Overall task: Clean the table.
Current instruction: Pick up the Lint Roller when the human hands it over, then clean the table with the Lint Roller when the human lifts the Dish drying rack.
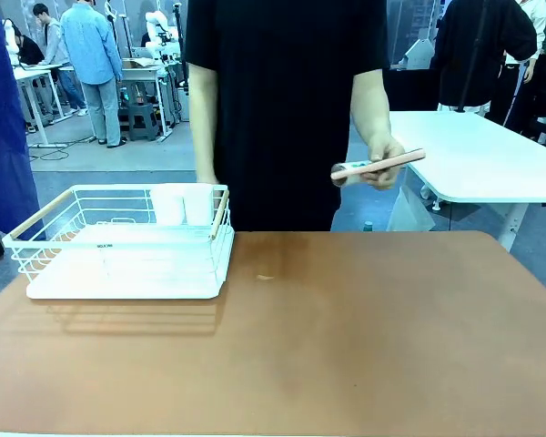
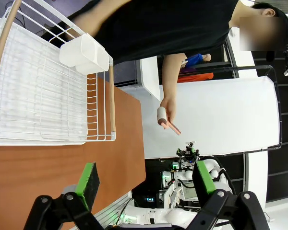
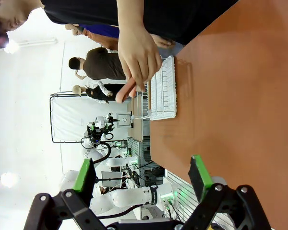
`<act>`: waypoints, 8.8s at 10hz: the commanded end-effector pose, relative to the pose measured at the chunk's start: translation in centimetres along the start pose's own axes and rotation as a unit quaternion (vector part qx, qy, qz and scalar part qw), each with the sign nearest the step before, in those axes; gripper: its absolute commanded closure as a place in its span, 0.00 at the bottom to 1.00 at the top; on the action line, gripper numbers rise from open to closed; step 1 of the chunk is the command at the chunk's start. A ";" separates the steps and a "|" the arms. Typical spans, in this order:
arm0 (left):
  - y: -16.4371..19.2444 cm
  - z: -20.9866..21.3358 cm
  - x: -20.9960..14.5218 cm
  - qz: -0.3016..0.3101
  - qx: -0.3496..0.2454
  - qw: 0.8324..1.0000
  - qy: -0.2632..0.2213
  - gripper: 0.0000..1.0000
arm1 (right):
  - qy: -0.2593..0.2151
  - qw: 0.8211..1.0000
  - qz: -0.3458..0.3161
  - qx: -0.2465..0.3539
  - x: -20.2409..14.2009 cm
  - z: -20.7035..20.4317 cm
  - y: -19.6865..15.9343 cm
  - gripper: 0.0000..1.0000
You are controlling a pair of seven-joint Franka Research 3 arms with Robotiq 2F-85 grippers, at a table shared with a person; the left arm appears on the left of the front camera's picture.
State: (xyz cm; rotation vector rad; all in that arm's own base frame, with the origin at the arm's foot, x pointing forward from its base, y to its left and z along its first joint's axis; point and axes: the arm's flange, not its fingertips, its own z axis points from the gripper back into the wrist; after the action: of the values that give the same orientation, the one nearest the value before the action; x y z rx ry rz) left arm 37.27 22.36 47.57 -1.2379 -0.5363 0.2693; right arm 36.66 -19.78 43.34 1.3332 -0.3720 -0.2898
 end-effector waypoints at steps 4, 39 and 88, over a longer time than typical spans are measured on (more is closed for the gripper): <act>-0.1 0.3 0.0 -0.001 -0.001 1.000 -0.004 0.00 | -0.004 1.000 -0.001 0.001 0.1 0.0 0.2 0.00; -0.1 0.3 0.0 -0.001 -0.001 1.000 -0.004 0.00 | -0.174 0.961 -0.109 -0.183 -11.7 -24.4 6.7 0.00; -0.1 0.3 0.0 -0.001 -0.001 1.000 -0.004 0.00 | -0.188 0.965 -0.108 -0.149 -8.2 -27.5 7.4 0.99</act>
State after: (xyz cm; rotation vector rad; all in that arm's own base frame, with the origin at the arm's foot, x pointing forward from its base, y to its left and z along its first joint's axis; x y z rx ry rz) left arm 37.26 22.40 47.54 -1.2380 -0.5362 0.2707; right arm 40.77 9.52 44.41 1.0173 -0.4790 -0.7621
